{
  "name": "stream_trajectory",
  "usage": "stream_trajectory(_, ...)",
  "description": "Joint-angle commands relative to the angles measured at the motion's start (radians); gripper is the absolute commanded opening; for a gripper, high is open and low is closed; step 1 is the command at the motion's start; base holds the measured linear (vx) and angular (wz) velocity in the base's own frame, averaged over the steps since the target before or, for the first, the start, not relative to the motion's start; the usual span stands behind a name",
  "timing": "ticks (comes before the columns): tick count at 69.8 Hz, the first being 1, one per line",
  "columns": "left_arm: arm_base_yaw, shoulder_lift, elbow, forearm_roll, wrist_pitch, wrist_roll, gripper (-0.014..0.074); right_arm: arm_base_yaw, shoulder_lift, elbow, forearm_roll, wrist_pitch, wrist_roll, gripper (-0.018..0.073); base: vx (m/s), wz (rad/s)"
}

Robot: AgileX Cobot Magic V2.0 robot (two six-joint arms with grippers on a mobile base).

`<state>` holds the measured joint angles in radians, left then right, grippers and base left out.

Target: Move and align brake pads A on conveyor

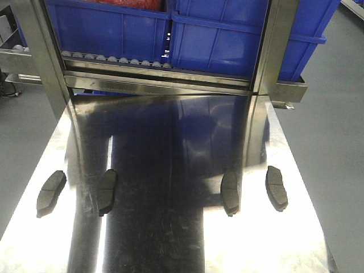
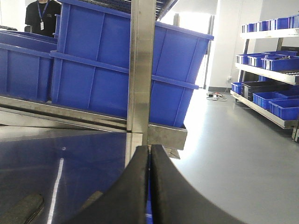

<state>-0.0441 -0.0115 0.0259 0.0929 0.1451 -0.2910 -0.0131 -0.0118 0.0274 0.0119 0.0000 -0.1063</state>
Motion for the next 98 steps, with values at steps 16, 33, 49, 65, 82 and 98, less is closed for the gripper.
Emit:
stream_trajectory(16,0.001,-0.015,0.024,-0.006,-0.078,-0.006,-0.0006,-0.004,-0.015,0.005,-0.004,-0.079,-0.007,-0.0010,0.00,0.00)
stream_trajectory(33,0.001,-0.015,0.024,-0.006,-0.078,-0.006,-0.0006,-0.004,-0.015,0.005,-0.004,-0.079,-0.007,-0.0010,0.00,0.00)
stream_trajectory(49,0.001,-0.015,0.024,-0.006,-0.078,-0.006,-0.0006,-0.004,-0.015,0.005,-0.004,-0.079,-0.007,-0.0010,0.00,0.00)
stream_trajectory(65,0.001,-0.015,0.024,-0.006,-0.078,-0.006,-0.0006,-0.004,-0.015,0.005,-0.004,-0.079,-0.007,-0.0010,0.00,0.00)
stream_trajectory(82,0.001,-0.015,0.023,-0.006,-0.105,-0.006,-0.0006,-0.004,-0.015,0.005,-0.004,-0.079,-0.007,-0.0010,0.00,0.00)
stream_trajectory(98,0.001,-0.011,-0.061,0.030,-0.162,-0.005,-0.0006,-0.004,-0.015,0.005,-0.004,-0.079,-0.007,-0.0010,0.00,0.00)
